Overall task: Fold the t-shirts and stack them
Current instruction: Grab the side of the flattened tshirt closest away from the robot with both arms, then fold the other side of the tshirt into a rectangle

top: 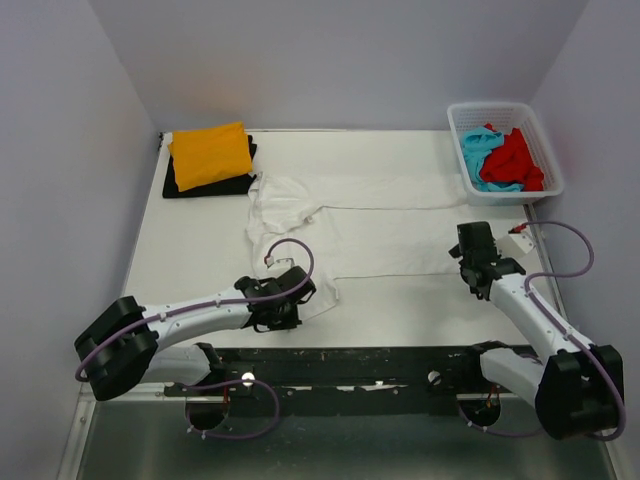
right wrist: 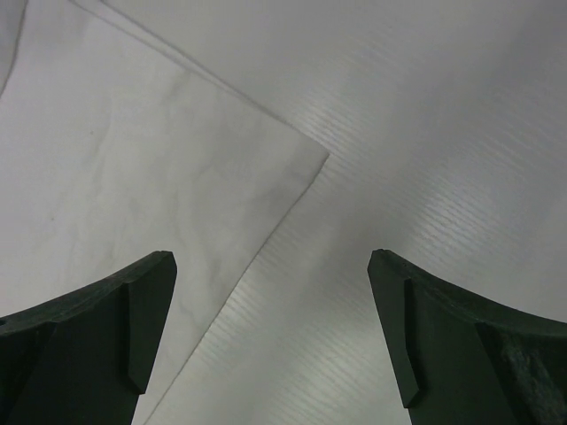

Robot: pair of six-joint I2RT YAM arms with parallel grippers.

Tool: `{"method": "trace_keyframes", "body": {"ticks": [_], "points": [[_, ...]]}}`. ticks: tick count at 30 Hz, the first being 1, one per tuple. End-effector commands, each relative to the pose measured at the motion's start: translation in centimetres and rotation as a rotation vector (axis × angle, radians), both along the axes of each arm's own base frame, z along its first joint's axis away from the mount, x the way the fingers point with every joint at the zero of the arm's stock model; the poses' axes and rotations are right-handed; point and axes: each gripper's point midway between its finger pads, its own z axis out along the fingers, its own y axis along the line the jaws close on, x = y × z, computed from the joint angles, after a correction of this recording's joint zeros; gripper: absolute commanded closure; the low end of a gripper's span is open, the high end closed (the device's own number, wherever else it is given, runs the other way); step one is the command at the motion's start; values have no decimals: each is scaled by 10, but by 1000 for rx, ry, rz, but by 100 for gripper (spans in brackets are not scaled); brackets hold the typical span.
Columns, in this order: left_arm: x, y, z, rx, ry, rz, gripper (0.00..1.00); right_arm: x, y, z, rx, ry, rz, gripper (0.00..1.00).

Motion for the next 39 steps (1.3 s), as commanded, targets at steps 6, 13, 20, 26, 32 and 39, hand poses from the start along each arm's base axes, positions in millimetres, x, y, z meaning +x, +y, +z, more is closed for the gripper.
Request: {"method": "trace_keyframes", "body": {"ticks": [6,13,20,26,32,39], "points": [[-11,-5,-7,-48,22,-91,100,8,-22,-46,125,-1,-142,10],[-12,-7,-10,-53,30,-91,100,10,-25,-76,142,70,-151,28],[-6,-14,-4,-66,20,-82,100,16,-18,-82,164,60,-101,57],[3,-22,6,-80,-9,-77,100,28,-12,-91,181,99,-61,63],[7,-24,9,-68,-12,-71,100,38,-7,-95,195,105,-20,81],[17,-26,22,-86,-55,-78,100,41,-11,-75,159,73,5,99]]}}
